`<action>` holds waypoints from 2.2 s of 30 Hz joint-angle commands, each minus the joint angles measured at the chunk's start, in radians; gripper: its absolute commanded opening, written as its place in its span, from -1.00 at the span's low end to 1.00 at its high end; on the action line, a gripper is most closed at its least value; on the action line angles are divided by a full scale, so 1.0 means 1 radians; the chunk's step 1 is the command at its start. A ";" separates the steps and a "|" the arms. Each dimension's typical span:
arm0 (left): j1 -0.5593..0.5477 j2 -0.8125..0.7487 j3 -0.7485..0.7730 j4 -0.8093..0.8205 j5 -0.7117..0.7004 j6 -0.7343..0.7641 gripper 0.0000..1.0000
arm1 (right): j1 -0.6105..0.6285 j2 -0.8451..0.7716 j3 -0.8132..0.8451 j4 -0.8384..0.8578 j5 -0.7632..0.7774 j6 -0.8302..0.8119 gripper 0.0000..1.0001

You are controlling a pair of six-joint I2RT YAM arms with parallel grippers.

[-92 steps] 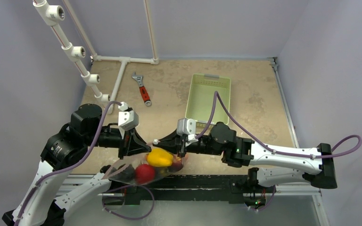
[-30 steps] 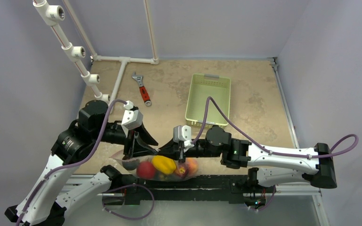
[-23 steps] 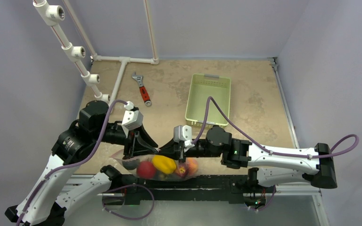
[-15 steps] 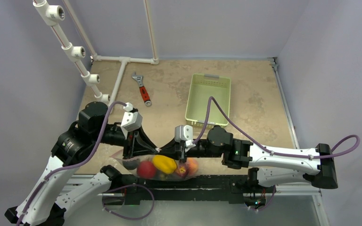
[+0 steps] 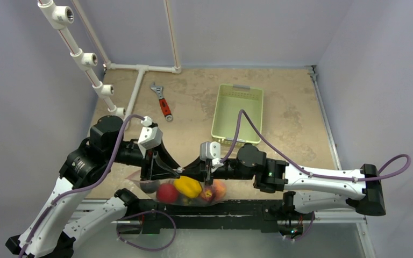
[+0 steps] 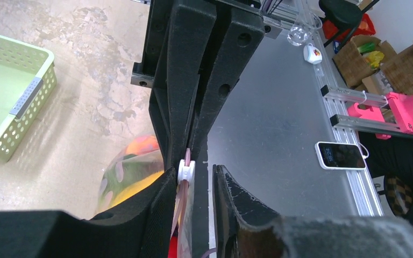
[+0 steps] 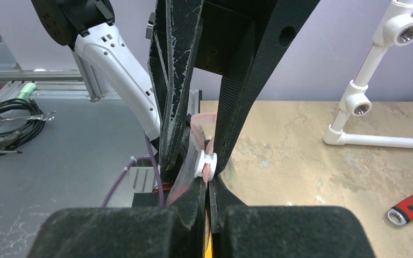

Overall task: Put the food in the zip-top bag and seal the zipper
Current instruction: Zip the zipper food storage bag at the center of the board.

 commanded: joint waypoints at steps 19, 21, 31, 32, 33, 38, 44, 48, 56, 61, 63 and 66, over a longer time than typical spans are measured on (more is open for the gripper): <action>-0.003 0.000 -0.043 0.038 0.022 -0.019 -1.00 | -0.001 -0.032 -0.008 0.068 0.072 0.019 -1.00; -0.003 -0.005 -0.049 0.029 0.000 -0.022 -1.00 | -0.002 -0.036 -0.017 0.070 0.087 0.050 -1.00; -0.003 -0.027 -0.070 -0.004 -0.100 -0.035 -1.00 | -0.002 -0.093 -0.067 0.079 0.197 0.093 -1.00; -0.003 -0.027 -0.068 -0.008 -0.106 -0.035 -1.00 | -0.002 -0.098 -0.071 0.079 0.203 0.095 -1.00; -0.003 -0.028 -0.067 -0.012 -0.111 -0.036 -1.00 | -0.002 -0.105 -0.075 0.079 0.211 0.098 -1.00; -0.003 -0.033 -0.064 -0.041 -0.154 -0.043 -1.00 | -0.003 -0.124 -0.087 0.071 0.269 0.113 -1.00; -0.003 -0.045 -0.052 -0.085 -0.248 -0.051 -1.00 | -0.003 -0.122 -0.082 0.040 0.354 0.125 -1.00; -0.003 -0.051 -0.022 -0.135 -0.320 -0.059 -1.00 | -0.005 -0.125 -0.085 0.027 0.404 0.135 -1.00; -0.003 -0.076 0.030 -0.206 -0.433 -0.085 -1.00 | -0.012 -0.122 -0.088 -0.005 0.540 0.172 -1.00; -0.003 -0.089 0.057 -0.230 -0.473 -0.098 -1.00 | -0.018 -0.128 -0.086 -0.031 0.631 0.198 -1.00; -0.003 -0.095 0.069 -0.237 -0.485 -0.106 -1.00 | -0.020 -0.126 -0.081 -0.047 0.674 0.214 -1.00; -0.003 -0.101 0.089 -0.248 -0.491 -0.115 -1.00 | -0.025 -0.126 -0.079 -0.062 0.726 0.240 -1.00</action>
